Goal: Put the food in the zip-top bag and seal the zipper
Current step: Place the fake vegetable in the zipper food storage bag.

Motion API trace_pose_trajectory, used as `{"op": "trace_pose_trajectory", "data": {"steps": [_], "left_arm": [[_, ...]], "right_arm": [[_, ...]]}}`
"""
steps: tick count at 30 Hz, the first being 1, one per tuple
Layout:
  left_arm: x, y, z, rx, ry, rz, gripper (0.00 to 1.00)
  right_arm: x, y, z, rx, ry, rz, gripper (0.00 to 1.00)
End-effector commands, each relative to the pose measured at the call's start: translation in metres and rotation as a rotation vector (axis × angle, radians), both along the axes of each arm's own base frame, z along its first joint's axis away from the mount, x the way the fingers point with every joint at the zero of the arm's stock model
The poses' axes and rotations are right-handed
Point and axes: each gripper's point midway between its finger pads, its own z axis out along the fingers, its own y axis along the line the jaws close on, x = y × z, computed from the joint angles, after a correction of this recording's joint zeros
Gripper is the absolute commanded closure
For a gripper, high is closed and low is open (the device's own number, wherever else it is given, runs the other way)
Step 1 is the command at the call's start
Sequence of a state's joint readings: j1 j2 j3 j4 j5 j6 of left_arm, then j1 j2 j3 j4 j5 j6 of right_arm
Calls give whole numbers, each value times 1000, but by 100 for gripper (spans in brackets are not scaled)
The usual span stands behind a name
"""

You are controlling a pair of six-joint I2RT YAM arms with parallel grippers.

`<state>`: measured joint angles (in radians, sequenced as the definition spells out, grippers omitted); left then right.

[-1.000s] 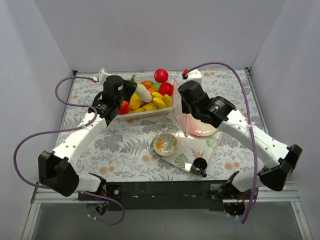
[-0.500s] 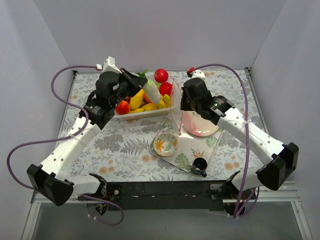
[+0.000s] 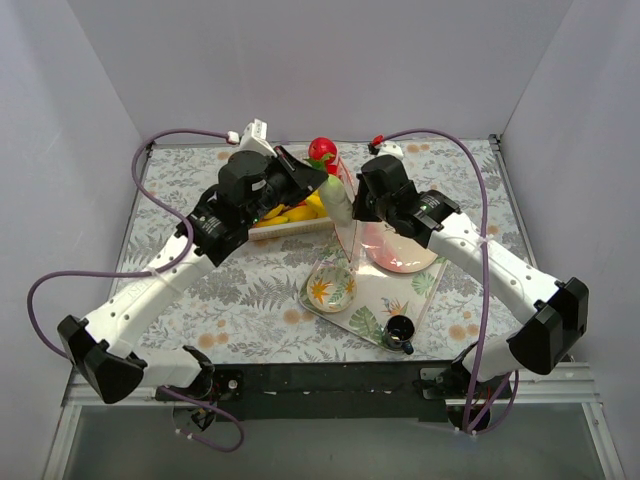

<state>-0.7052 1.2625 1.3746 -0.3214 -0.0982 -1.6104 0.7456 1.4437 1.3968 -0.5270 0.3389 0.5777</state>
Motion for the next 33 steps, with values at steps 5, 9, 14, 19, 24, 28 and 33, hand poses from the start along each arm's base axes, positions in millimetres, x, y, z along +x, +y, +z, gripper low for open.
{"op": "trace_pose_trajectory", "data": {"steps": [5,9,14,19,24,28,33], "left_arm": [[20,-14,-20,46,7,36,100],[25,-27,-29,70,12,31,100],[24,-50,-45,106,26,-2,100],[16,-69,-44,117,8,-79,31],[6,-67,1,74,-65,-114,2],[-1,-46,45,36,-131,-68,2],[19,2,51,51,-91,97,3]], "right_arm": [[-4,-2,22,73,-30,-11,99],[-8,-6,30,80,-42,-16,99],[-8,-13,42,71,-62,-38,99],[-5,-30,56,17,-95,-84,99],[-2,-52,63,-16,-125,-134,99],[-2,-80,84,-15,-171,-180,99],[-9,-91,133,27,-266,-161,99]]}}
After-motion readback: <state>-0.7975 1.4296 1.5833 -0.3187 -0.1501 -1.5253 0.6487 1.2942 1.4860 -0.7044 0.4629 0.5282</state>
